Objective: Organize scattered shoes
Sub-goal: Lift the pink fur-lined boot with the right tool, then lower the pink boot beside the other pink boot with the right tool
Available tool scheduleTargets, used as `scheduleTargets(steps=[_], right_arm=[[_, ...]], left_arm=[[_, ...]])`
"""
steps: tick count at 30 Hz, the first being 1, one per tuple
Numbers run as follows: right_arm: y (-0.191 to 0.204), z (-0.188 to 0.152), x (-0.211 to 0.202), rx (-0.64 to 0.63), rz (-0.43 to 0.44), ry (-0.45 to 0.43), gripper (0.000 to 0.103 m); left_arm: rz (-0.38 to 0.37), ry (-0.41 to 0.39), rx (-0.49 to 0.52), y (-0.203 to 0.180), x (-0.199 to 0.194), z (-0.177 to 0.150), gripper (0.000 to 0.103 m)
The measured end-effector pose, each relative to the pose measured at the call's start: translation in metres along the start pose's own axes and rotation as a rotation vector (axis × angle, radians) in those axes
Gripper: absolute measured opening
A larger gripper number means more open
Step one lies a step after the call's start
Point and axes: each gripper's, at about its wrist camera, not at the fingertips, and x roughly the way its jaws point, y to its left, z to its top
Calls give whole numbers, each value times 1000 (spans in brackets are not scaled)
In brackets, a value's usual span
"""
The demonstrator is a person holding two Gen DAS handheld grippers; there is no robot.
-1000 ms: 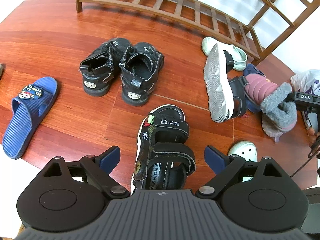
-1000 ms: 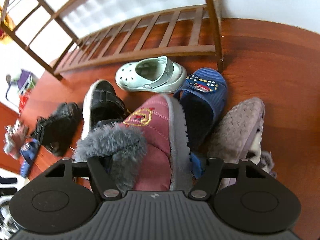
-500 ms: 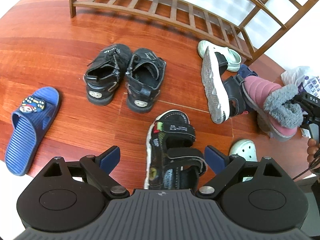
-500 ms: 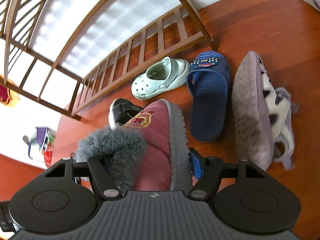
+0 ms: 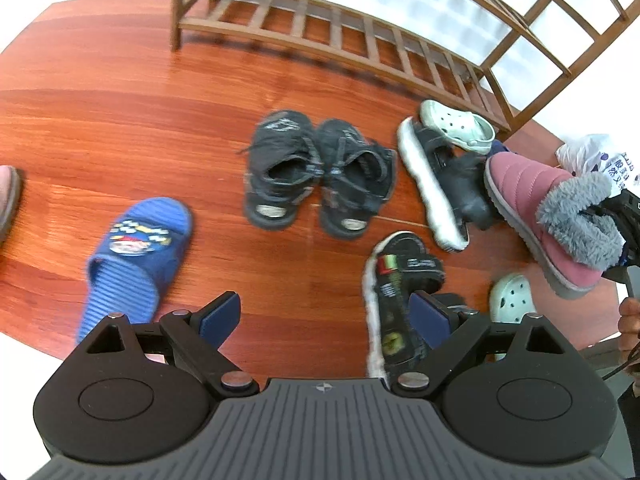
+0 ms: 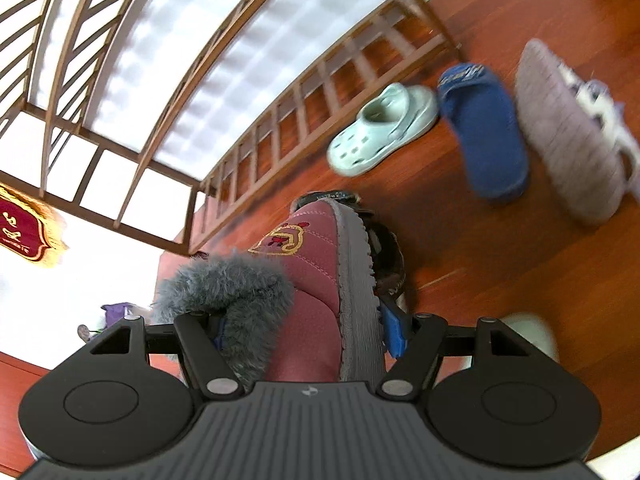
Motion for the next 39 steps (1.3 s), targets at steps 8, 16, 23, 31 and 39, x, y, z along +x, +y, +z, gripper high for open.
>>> scheduleTargets(steps=[8, 16, 23, 31, 39], right_arm=[[59, -52, 45, 10, 38, 33, 74], [118, -105, 90, 20, 76, 65, 74], [169, -150, 130, 29, 110, 94, 74], [224, -200, 188, 23, 125, 142, 75], [258, -233, 237, 15, 121, 185, 75]], left_arm=[[6, -13, -32, 75, -33, -8, 92], [39, -20, -73, 142, -62, -16, 92], [66, -27, -117, 200, -88, -28, 92], [90, -38, -148, 249, -107, -30, 92], [106, -42, -155, 280, -122, -31, 92]])
